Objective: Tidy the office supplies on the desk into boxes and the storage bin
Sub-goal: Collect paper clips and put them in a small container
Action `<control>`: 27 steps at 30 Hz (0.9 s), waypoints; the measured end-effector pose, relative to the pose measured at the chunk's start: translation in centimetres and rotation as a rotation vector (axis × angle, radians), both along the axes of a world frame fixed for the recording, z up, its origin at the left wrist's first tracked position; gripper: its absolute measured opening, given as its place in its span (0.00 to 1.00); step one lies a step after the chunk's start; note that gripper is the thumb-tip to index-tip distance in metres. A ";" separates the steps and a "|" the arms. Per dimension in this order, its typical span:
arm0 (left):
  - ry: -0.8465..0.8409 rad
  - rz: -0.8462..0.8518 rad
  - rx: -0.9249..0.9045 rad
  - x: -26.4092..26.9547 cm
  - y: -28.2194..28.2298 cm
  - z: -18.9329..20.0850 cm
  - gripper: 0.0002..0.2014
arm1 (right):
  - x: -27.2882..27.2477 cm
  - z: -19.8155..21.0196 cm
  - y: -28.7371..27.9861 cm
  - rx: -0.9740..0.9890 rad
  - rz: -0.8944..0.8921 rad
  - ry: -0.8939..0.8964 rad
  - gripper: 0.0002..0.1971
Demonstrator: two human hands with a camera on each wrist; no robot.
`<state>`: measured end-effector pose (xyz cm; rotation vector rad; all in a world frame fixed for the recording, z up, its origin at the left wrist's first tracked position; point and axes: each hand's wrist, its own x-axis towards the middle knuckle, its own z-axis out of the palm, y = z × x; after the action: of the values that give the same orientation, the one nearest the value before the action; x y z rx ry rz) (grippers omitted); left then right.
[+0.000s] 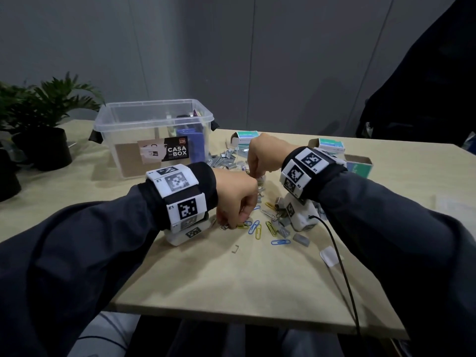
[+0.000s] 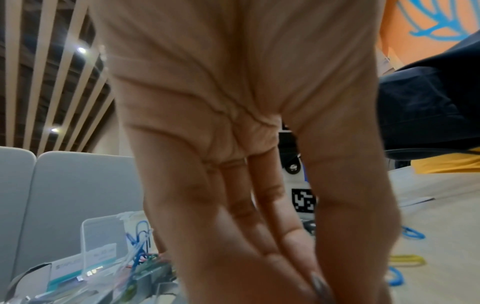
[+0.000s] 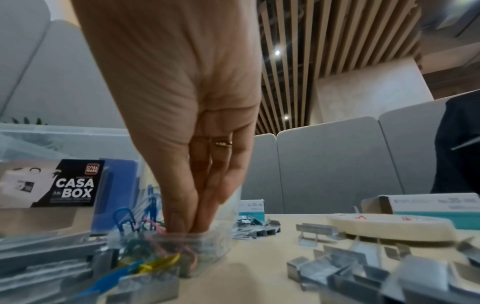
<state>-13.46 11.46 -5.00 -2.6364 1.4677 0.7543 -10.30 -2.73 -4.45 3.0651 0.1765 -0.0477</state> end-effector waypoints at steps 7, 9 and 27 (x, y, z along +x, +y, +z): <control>0.049 -0.011 -0.028 1.1 0.6 0.2 0.05 | -1.5 1.8 -1.7 0.181 -0.035 0.048 0.03; 0.086 0.033 -0.095 1.9 1.2 0.8 0.06 | -2.9 2.8 -2.0 0.184 -0.042 0.183 0.03; -0.163 0.214 -0.477 8.9 -2.7 2.4 0.04 | -6.5 0.4 1.9 -0.015 -0.034 0.518 0.11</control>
<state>-4.53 8.76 -2.57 -3.1479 1.4886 0.1980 -16.79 -0.79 -4.06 2.9688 0.1468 -0.8387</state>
